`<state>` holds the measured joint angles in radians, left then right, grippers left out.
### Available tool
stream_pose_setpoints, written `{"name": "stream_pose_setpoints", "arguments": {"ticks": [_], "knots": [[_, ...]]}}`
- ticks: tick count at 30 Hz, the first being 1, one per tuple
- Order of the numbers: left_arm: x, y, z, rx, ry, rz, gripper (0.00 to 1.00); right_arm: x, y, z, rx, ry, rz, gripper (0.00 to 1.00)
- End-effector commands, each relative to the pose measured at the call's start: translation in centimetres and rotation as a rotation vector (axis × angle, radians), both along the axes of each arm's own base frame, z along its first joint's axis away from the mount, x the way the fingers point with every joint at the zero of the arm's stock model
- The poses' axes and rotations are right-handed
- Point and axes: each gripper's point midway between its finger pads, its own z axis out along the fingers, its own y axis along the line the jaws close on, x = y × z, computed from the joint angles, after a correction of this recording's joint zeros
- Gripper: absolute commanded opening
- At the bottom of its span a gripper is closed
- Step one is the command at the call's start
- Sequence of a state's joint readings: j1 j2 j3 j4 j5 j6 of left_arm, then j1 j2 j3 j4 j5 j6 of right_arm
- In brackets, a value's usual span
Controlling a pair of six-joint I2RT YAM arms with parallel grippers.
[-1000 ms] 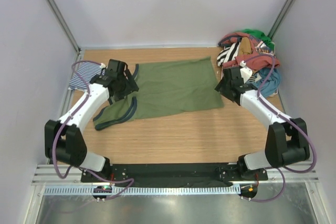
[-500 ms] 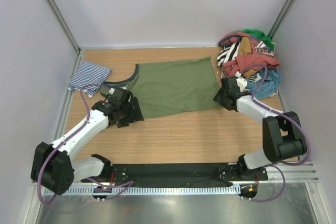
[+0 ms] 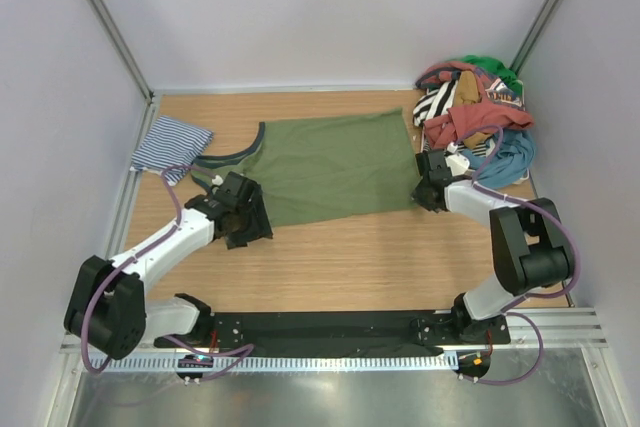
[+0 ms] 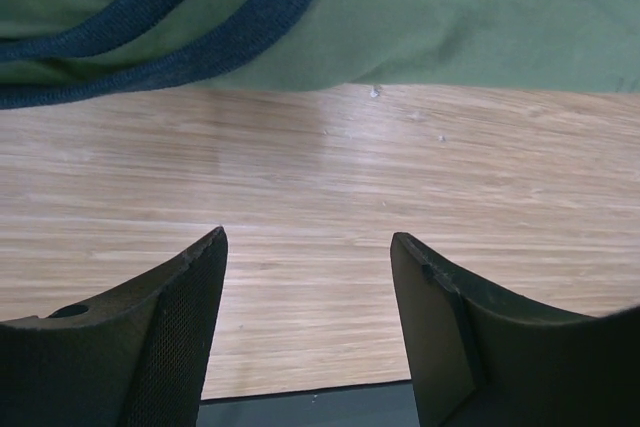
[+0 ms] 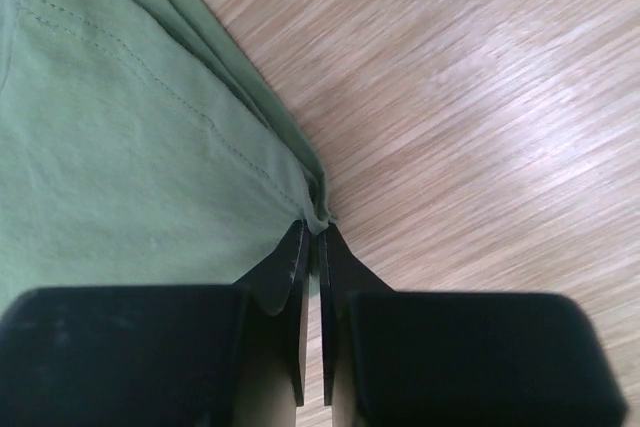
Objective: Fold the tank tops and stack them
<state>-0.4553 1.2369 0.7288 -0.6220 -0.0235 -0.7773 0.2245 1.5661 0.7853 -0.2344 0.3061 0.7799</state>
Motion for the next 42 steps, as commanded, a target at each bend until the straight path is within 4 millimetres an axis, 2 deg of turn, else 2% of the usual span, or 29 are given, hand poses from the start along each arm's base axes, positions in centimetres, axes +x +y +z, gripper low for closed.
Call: {"name": "stream_pose_setpoints", "arguments": {"ticks": [1, 3, 4, 5, 6, 7, 9, 10, 13, 15, 17, 19, 20, 22, 23, 26, 27, 28, 29, 30, 31, 32, 33, 36, 37, 39, 40, 41, 42], "knots": [[1.3, 1.0, 0.5, 0.048, -0.032, 0.022, 0.66, -0.7, -2.1, 0.9, -0.074, -0.021, -0.067, 0.08], [1.5, 2.0, 0.6, 0.06, -0.03, 0.061, 0.63, -1.5, -3.0, 2.1, -0.097, -0.051, -0.108, 0.03], [1.5, 2.2, 0.7, 0.058, -0.036, 0.073, 0.63, -3.1, -3.8, 1.7, -0.118, -0.017, -0.135, 0.03], [1.6, 2.3, 1.2, 0.045, -0.052, 0.094, 0.63, -3.8, -4.3, 1.8, -0.125, -0.012, -0.157, 0.02], [1.8, 2.6, 1.5, 0.035, -0.066, 0.116, 0.63, -4.2, -4.6, 2.7, -0.112, -0.043, -0.18, 0.02], [1.8, 2.8, 1.7, 0.026, -0.073, 0.131, 0.63, -5.4, -5.5, 2.2, -0.11, -0.021, -0.202, 0.02], [2.0, 3.3, 2.4, 0.001, -0.095, 0.17, 0.63, -6.2, -6.1, 3.1, -0.088, -0.052, -0.219, 0.02], [2.0, 3.6, 2.6, -0.004, -0.098, 0.181, 0.63, -7.2, -6.6, 2.7, -0.083, -0.031, -0.23, 0.02], [2.2, 4.9, 3.3, -0.007, -0.121, 0.235, 0.64, -8.5, -7.6, 3.3, -0.089, -0.033, -0.253, 0.02], [2.4, 6.1, 3.6, -0.006, -0.131, 0.284, 0.66, -8.6, -8.3, 3.9, -0.084, -0.057, -0.268, 0.25], [2.6, 7.0, 3.9, -0.028, -0.133, 0.33, 0.67, -8.5, -8.2, 4.3, -0.078, -0.064, -0.238, 0.53], [3.1, 7.5, 4.3, -0.056, -0.148, 0.354, 0.67, -7.7, -7.4, 5.1, -0.053, -0.103, -0.182, 0.59], [3.3, 7.7, 4.5, -0.071, -0.15, 0.363, 0.67, -7.2, -5.8, 5.2, -0.006, -0.111, -0.072, 0.6], [4.2, 9.6, 5.0, -0.069, -0.169, 0.422, 0.67, -6.4, -4.5, 5.8, 0.034, -0.15, -0.008, 0.63], [4.8, 10.8, 5.4, -0.101, -0.176, 0.464, 0.67, -6.1, -2.1, 6.0, 0.088, -0.162, 0.122, 0.63], [6.6, 12.6, 6.6, -0.162, -0.213, 0.515, 0.65, -5.3, 1.6, 6.6, 0.135, -0.19, 0.272, 0.66], [7.3, 12.8, 6.9, -0.185, -0.226, 0.52, 0.64, -5.5, 4.1, 6.6, 0.13, -0.19, 0.357, 0.66], [8.5, 12.8, 7.3, -0.214, -0.244, 0.517, 0.62, -5.0, 6.6, 7.5, 0.104, -0.189, 0.426, 0.66], [8.5, 12.8, 6.7, -0.212, -0.22, 0.52, 0.61, -5.0, 6.7, 6.8, 0.1, -0.162, 0.426, 0.65], [9.7, 12.8, 7.4, -0.225, -0.248, 0.51, 0.59, -4.9, 9.5, 7.8, 0.084, -0.183, 0.517, 0.63], [10.3, 12.9, 7.4, -0.224, -0.247, 0.512, 0.58, -5.0, 10.7, 7.6, 0.076, -0.166, 0.544, 0.62], [11.0, 13.0, 6.3, -0.224, -0.213, 0.517, 0.56, -5.1, 12.0, 7.7, 0.075, -0.16, 0.581, 0.6], [11.9, 13.0, 6.9, -0.235, -0.222, 0.508, 0.55, -5.3, 14.3, 7.5, 0.064, -0.151, 0.651, 0.59], [13.9, 12.9, 6.2, -0.257, -0.212, 0.508, 0.51, -5.0, 17.3, 7.2, 0.018, -0.146, 0.725, 0.6], [14.4, 12.9, 6.0, -0.261, -0.215, 0.509, 0.52, -5.9, 19.2, 7.2, 0.013, -0.146, 0.785, 0.61], [15.7, 13.1, 5.7, -0.267, -0.231, 0.514, 0.54, -5.9, 21.5, 6.8, -0.027, -0.144, 0.857, 0.63], [16.3, 13.2, 5.7, -0.268, -0.24, 0.511, 0.54, -6.6, 22.9, 6.6, -0.044, -0.143, 0.903, 0.63], [17.0, 13.3, 6.1, -0.267, -0.249, 0.508, 0.54, -6.3, 24.2, 7.4, -0.057, -0.16, 0.927, 0.63], [17.4, 13.2, 5.6, -0.266, -0.237, 0.505, 0.54, -6.5, 25.0, 6.1, -0.084, -0.129, 0.954, 0.62]]}}
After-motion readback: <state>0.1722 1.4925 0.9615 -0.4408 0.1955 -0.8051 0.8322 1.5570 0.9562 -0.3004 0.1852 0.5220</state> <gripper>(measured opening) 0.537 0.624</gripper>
